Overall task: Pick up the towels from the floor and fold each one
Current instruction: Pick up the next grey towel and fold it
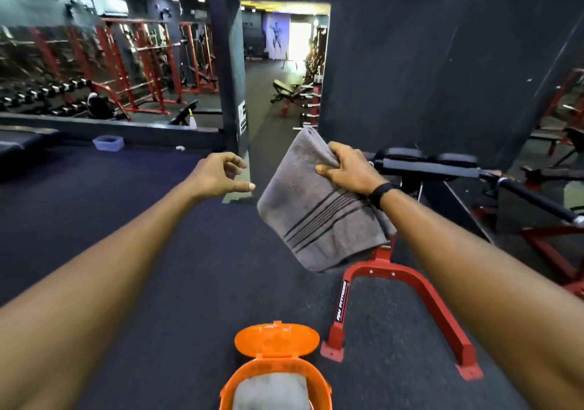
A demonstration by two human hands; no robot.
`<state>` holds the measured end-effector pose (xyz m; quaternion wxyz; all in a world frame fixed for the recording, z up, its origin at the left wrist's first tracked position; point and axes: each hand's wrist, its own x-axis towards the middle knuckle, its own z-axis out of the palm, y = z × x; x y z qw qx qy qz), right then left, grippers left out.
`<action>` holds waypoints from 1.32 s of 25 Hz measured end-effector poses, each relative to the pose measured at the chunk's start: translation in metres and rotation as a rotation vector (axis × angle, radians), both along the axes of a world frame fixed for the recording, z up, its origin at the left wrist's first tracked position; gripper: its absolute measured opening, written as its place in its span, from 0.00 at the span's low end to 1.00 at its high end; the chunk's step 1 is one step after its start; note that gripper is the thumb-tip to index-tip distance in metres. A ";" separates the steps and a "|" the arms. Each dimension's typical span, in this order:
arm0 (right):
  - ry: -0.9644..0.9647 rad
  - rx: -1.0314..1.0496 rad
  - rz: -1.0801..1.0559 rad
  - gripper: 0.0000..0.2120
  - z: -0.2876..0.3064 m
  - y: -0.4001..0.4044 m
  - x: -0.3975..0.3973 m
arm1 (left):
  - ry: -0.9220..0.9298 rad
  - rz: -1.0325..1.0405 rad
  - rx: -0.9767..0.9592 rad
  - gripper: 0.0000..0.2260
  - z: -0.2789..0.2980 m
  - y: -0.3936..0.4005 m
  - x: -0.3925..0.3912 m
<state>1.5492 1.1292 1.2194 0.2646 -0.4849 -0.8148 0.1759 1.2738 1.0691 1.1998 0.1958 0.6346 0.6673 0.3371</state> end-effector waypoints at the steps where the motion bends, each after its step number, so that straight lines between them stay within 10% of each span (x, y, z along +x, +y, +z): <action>1: -0.051 -0.019 -0.012 0.10 -0.017 0.005 0.000 | 0.031 -0.019 -0.034 0.24 -0.016 0.002 0.000; 17: -0.465 -0.488 -0.395 0.16 -0.367 0.003 0.002 | 0.101 -0.261 -0.594 0.31 -0.331 0.053 -0.061; 25: -0.094 -0.821 -0.254 0.16 -0.533 -0.027 -0.025 | 0.073 -0.292 -0.756 0.29 -0.484 0.031 -0.062; 33: -0.602 -0.811 -0.071 0.32 -0.749 -0.043 -0.018 | 0.285 -0.434 -0.880 0.38 -0.740 -0.008 -0.036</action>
